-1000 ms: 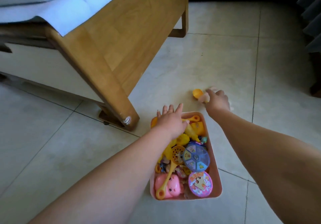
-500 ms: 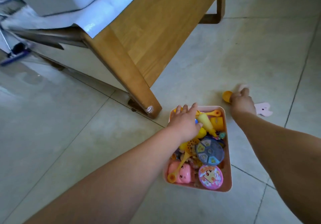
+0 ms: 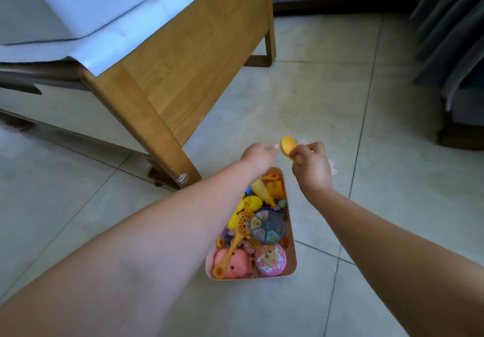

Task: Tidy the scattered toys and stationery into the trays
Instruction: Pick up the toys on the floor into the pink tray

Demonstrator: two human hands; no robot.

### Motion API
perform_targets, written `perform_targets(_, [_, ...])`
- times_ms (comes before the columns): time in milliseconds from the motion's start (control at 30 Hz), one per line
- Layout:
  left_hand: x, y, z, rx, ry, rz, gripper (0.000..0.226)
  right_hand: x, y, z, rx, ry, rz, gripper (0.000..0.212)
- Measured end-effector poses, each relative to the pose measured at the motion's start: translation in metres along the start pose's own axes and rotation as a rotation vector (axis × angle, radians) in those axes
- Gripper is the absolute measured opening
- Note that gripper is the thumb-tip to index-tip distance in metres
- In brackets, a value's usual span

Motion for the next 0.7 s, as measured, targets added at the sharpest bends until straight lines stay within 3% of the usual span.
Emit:
perform_targets(133, [-0.024, 0.011, -0.001, 0.131, -0.357, 0.039, 0.035, 0.007, -0.019, 0.023, -0.013, 0.151, -0.036, 0.023])
perform_targets(300, [0.002, 0.009, 0.015, 0.173, -0.344, -0.170, 0.040, 0.004, -0.033, 0.040, -0.080, 0.288, 0.010, 0.007])
perform_targets(367, [0.016, 0.008, 0.025, 0.208, -0.382, -0.163, 0.037, 0.005, -0.038, 0.038, -0.143, 0.307, -0.028, 0.008])
perform_targets(467, [0.028, -0.006, 0.043, 0.331, -0.320, 0.094, 0.025, -0.002, -0.052, 0.026, -0.286, 0.266, -0.010, 0.015])
perform_targets(600, [0.029, -0.034, 0.064, 0.275, 0.143, 0.519, 0.025, -0.013, -0.071, 0.017, -0.392, 0.049, 0.074, 0.035])
perform_targets(700, [0.015, -0.037, 0.079, 0.308, 0.228, 0.507, 0.034, -0.019, -0.079, 0.017, -0.389, -0.053, 0.136, 0.033])
Point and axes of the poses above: each hand's wrist, its own y-axis towards the middle knuckle, its own x-axis out of the back of the hand, z = x × y, the point moved 3 cm from there along y, towards the middle knuckle, and after that the axes turned 11 degrees about -z, right-handed, at the moved point
